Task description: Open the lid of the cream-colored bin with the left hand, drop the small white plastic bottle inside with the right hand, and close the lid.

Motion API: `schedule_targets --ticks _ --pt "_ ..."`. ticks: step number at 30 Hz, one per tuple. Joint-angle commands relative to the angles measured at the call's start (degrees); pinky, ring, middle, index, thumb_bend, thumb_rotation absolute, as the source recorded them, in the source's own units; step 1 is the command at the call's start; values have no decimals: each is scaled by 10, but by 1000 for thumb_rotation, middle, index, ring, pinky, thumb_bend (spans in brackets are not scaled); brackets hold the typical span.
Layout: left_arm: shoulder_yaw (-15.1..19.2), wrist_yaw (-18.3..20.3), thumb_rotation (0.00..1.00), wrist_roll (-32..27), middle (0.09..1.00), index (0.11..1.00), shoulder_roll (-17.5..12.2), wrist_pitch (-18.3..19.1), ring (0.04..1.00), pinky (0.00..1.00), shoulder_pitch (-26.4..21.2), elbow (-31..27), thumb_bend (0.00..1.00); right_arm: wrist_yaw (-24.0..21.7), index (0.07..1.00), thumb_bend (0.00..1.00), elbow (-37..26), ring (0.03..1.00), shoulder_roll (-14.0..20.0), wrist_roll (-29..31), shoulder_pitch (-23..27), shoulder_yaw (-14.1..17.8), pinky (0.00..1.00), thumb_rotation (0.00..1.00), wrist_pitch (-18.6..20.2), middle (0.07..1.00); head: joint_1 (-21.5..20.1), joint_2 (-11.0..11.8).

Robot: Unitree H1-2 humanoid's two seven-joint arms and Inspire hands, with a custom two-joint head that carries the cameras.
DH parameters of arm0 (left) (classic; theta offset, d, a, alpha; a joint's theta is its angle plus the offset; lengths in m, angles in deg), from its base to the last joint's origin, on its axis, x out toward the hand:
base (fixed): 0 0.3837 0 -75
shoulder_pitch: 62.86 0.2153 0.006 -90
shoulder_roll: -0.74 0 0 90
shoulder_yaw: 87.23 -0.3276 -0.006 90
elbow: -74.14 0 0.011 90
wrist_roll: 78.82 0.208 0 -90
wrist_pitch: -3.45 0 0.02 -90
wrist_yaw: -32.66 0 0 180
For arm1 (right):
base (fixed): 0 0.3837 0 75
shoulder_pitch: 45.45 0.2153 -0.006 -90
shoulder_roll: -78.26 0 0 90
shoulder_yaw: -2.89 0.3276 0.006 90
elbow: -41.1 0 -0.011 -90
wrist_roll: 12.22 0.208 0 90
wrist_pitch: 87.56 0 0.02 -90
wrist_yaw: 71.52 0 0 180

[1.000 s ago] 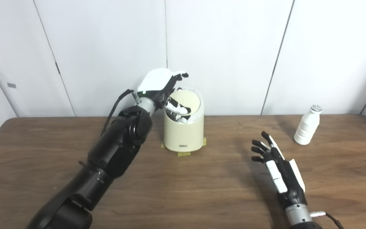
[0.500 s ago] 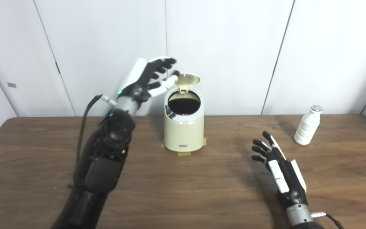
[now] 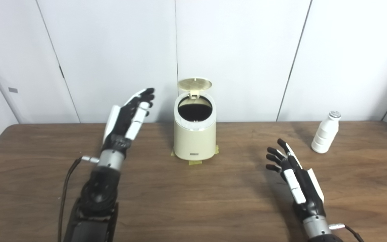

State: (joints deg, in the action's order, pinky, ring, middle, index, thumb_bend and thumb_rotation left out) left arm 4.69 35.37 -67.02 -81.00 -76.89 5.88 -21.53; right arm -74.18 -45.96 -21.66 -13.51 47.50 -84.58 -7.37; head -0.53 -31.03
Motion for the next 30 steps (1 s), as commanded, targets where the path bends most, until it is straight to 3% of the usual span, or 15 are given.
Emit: schedule_targets --ticks 1,9,15,21,22,24,30 --pt "5 -4 1000 -16 845 884 -1 -14 826 813 0 -27 462 -2 947 472 73 836 -25 14 -65 -12 743 896 0 855 -2 -1" --pt "19 -8 1000 -61 841 886 11 -19 827 813 81 -47 420 9 944 477 67 827 -25 3 -66 -9 727 897 4 855 -3 -1" --pt "32 -8 1000 -103 860 894 18 -24 840 818 110 -43 384 12 939 476 58 817 -24 -5 -69 -9 716 914 6 854 -3 -2" --pt "39 -7 1000 -123 861 886 20 -15 849 859 134 -44 425 12 936 465 36 815 -22 -12 -73 -10 719 912 12 859 -3 -5" --pt "40 -6 1000 -125 861 885 19 -15 851 862 137 -44 421 13 935 453 28 812 -22 -12 -72 -8 721 890 11 861 -4 -5" --pt "41 -7 1000 -127 863 883 17 -12 851 862 140 -45 411 25 927 444 2 791 -20 -34 -71 -7 713 749 16 849 -6 -7" --pt "47 -10 1000 -132 862 880 17 -9 848 850 144 -49 398 43 906 579 -110 784 -5 -78 -79 7 703 325 85 848 -23 -11"
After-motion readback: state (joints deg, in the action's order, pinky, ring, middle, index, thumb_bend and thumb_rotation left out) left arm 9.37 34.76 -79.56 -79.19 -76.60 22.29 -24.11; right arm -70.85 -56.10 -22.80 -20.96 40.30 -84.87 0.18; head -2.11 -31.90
